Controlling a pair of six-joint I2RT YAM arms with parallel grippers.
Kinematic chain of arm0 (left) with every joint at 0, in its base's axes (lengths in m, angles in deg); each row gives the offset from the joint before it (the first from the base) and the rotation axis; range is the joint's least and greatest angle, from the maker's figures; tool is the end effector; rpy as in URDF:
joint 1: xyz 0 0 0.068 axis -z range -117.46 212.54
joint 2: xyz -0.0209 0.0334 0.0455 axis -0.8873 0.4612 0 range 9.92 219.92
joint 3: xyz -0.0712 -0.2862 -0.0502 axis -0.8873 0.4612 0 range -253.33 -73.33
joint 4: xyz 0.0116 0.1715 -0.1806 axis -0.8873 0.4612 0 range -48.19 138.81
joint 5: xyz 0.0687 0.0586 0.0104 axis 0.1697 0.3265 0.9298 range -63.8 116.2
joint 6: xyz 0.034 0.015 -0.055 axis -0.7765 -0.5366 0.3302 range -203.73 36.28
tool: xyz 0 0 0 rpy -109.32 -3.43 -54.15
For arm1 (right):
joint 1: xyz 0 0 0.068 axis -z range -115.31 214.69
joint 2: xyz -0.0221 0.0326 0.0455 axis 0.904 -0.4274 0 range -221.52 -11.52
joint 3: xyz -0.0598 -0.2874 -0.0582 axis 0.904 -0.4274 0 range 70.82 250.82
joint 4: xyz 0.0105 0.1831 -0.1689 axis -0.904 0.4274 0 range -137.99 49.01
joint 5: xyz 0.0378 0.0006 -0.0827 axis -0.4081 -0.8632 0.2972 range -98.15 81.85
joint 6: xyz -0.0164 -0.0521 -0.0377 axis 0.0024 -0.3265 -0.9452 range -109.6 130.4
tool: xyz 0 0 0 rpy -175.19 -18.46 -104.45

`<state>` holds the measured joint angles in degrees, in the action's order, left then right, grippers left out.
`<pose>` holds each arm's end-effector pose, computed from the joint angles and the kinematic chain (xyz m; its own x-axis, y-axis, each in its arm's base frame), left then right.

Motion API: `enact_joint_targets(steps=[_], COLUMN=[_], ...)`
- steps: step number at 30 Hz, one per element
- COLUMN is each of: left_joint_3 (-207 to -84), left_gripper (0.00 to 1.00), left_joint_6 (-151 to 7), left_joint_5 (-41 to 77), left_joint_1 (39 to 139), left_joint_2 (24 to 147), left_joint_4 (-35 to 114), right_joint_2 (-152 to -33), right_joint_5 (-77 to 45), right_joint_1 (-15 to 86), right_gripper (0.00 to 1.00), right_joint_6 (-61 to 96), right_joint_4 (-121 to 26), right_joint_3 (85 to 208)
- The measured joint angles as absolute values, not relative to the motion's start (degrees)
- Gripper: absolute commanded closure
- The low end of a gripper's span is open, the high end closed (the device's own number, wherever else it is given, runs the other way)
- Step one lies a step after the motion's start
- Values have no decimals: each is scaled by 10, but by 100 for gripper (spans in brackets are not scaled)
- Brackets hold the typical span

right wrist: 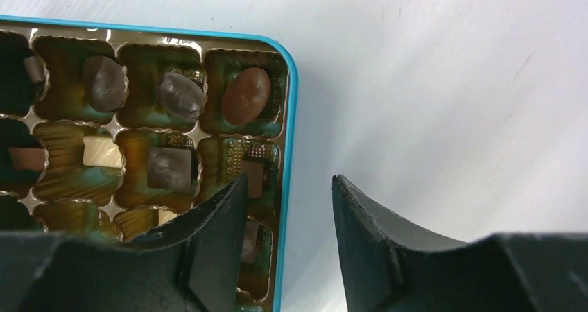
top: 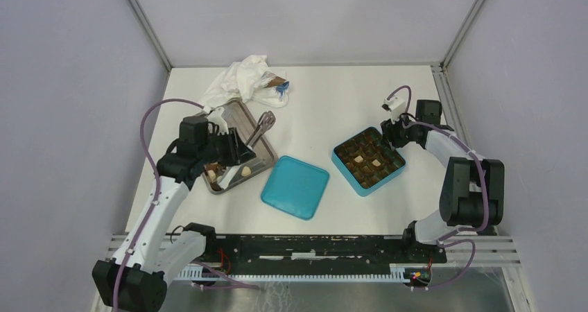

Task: Pack the chocolate
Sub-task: Pick up the packing box from the center of the board.

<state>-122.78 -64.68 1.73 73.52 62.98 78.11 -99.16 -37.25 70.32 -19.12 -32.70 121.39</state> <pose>0.1665 -0.0545 0.3133 -0.7536 -0.1562 -0.6385 0.2533 0.8273 -0.5015 0.3036 -0.0042 0.2175 -0.5823 -0.3751 -0.7213 -0.5709 0.8203 0.0342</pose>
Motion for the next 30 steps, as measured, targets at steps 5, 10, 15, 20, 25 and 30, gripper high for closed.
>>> enact_joint_targets(steps=[5, 10, 15, 20, 25, 30], left_joint_3=[-1200, -1188, -1177, -1155, -1151, -1151], left_gripper=[98, 98, 98, 98, 98, 98], left_joint_6=[-612, -574, -544, -535, -536, -554], left_joint_5=[-15, 1, 39, 81, 117, 154], left_joint_1=[780, 886, 994, 1061, 1127, 1181], left_joint_2=[608, 605, 620, 646, 670, 707], left_joint_4=[741, 688, 634, 578, 536, 498], right_joint_2=[-1016, -1021, -1018, -964, -865, -795], right_joint_5=[-373, -375, -374, -373, -376, -379], right_joint_1=[703, 703, 701, 701, 701, 701], right_gripper=[66, 86, 100, 100, 100, 100], right_joint_6=[-193, -190, -189, -191, -200, -214], right_joint_4=[-329, -334, -344, -361, -387, -416], right_joint_3=[1220, 1220, 1218, 1184, 1142, 1116])
